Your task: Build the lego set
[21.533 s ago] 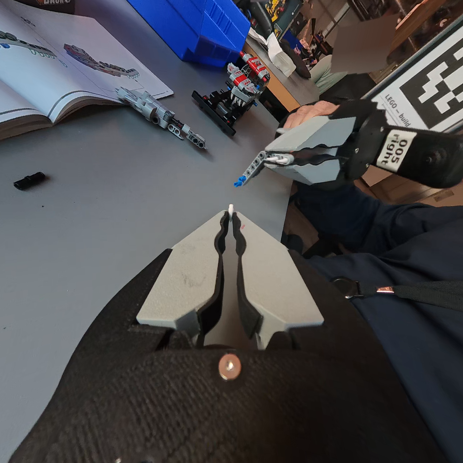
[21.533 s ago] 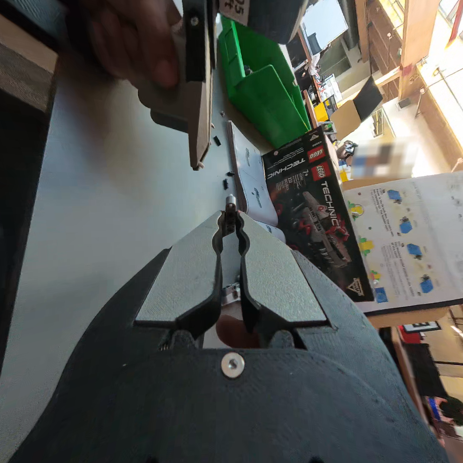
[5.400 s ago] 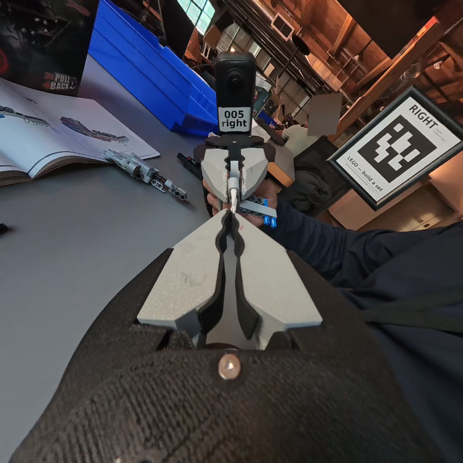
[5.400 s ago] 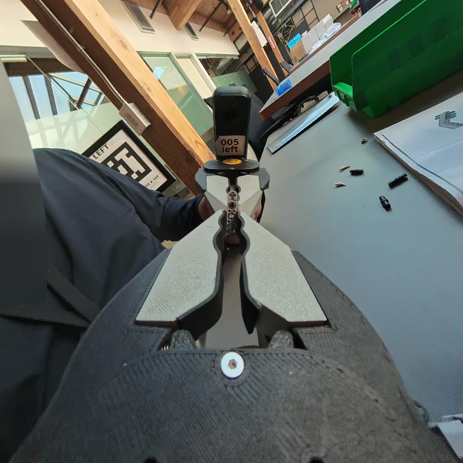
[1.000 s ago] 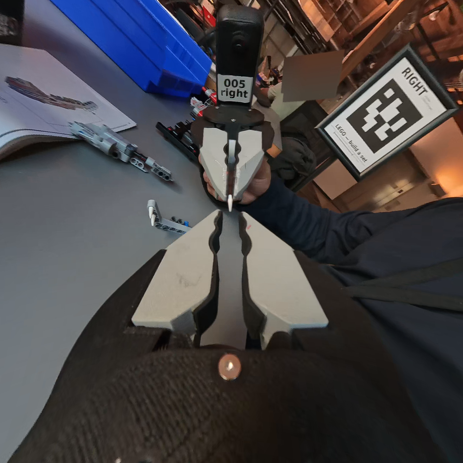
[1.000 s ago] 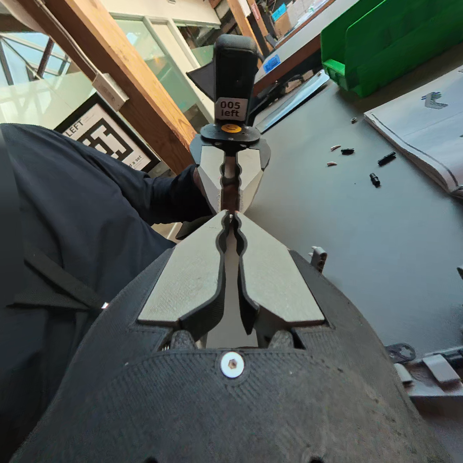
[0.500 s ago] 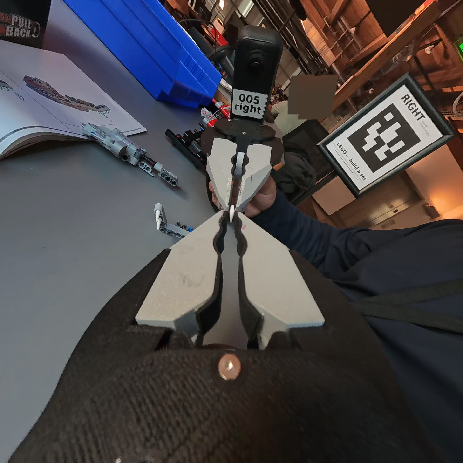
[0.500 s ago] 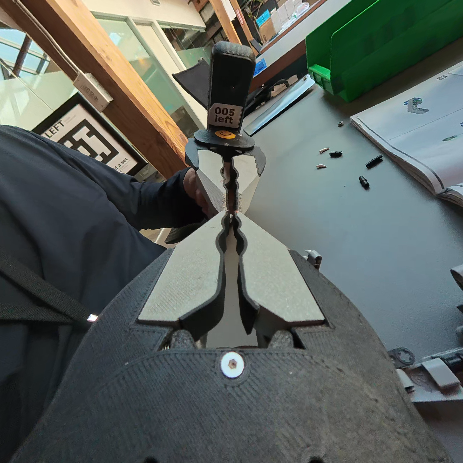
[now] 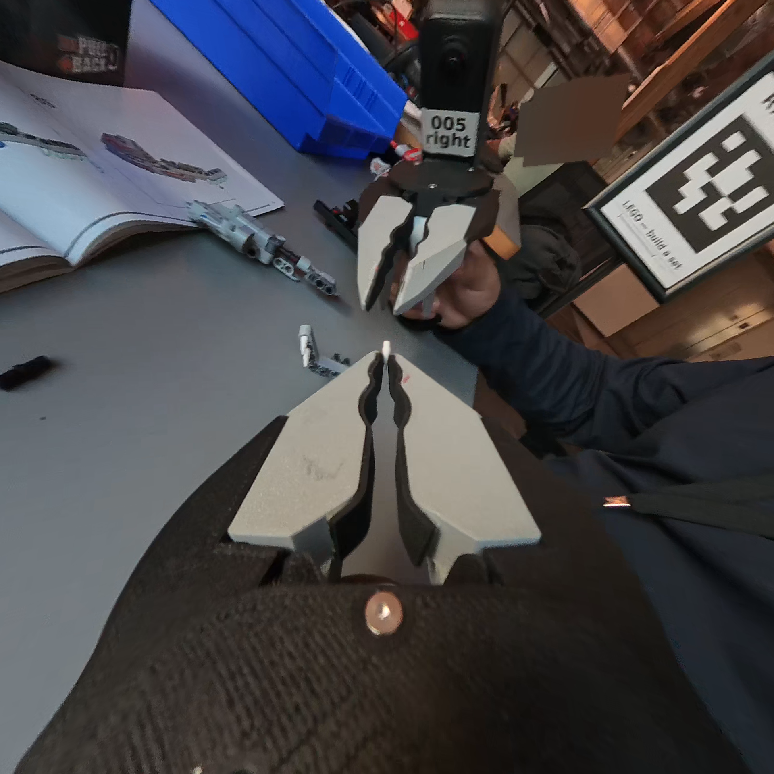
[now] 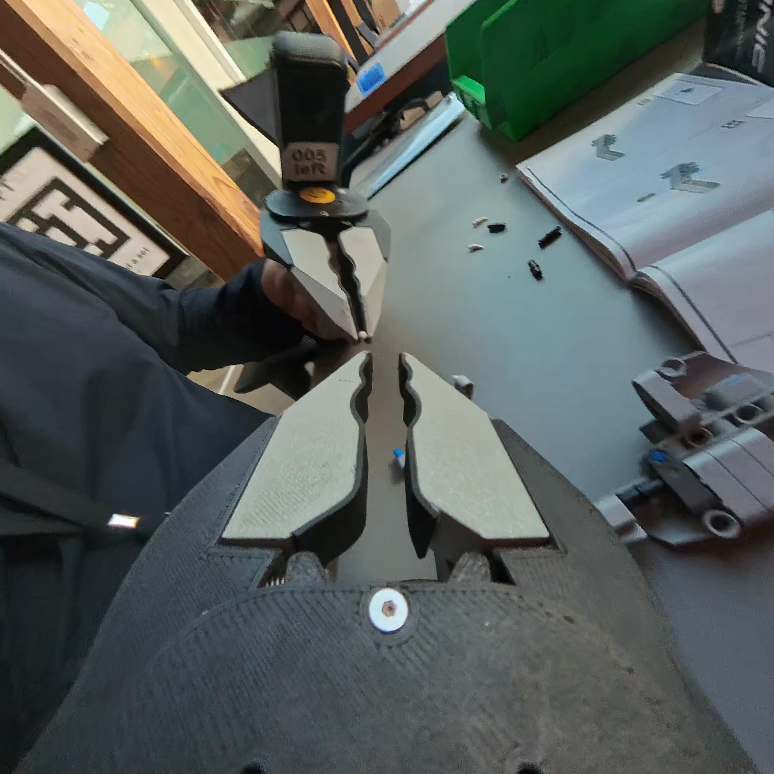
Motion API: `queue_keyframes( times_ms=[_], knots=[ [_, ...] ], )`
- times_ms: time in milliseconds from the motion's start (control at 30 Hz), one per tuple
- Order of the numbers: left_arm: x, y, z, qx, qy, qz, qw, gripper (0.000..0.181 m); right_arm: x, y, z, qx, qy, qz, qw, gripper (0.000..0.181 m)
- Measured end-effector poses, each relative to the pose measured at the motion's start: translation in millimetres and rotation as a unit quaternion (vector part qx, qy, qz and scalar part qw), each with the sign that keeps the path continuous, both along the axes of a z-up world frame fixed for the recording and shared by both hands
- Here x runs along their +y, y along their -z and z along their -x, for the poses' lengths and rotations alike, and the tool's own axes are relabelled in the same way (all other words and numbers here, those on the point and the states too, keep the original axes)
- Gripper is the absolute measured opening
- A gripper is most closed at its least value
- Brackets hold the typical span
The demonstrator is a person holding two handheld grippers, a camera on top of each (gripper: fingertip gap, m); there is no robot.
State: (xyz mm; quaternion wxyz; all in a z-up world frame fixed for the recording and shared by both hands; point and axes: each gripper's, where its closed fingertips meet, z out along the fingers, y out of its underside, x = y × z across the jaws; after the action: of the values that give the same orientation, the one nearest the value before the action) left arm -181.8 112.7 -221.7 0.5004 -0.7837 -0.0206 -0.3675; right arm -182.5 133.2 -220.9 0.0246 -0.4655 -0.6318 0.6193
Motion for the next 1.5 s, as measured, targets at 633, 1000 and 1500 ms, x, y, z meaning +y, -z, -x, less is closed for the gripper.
queue_keyframes(
  times_ms=[633, 1000, 1500],
  knots=[
    [-14.8, 30.9, 3.7, 0.088, 0.08, 0.075, 0.99, 0.0, 7.6, 54.5, 7.5, -0.077, -0.067, -0.177, 0.979, 0.006],
    [-7.8, 37.9, 14.9, 0.081, 0.055, 0.102, 0.99, 0.0, 2.6, 55.9, 8.1, -0.074, -0.056, -0.192, 0.977, 0.005],
    [-8.8, 38.1, 13.1, 0.088, 0.059, 0.099, 0.989, 0.0, -1.6, 58.5, 1.7, -0.092, -0.092, -0.174, 0.976, 0.007]
  ],
)
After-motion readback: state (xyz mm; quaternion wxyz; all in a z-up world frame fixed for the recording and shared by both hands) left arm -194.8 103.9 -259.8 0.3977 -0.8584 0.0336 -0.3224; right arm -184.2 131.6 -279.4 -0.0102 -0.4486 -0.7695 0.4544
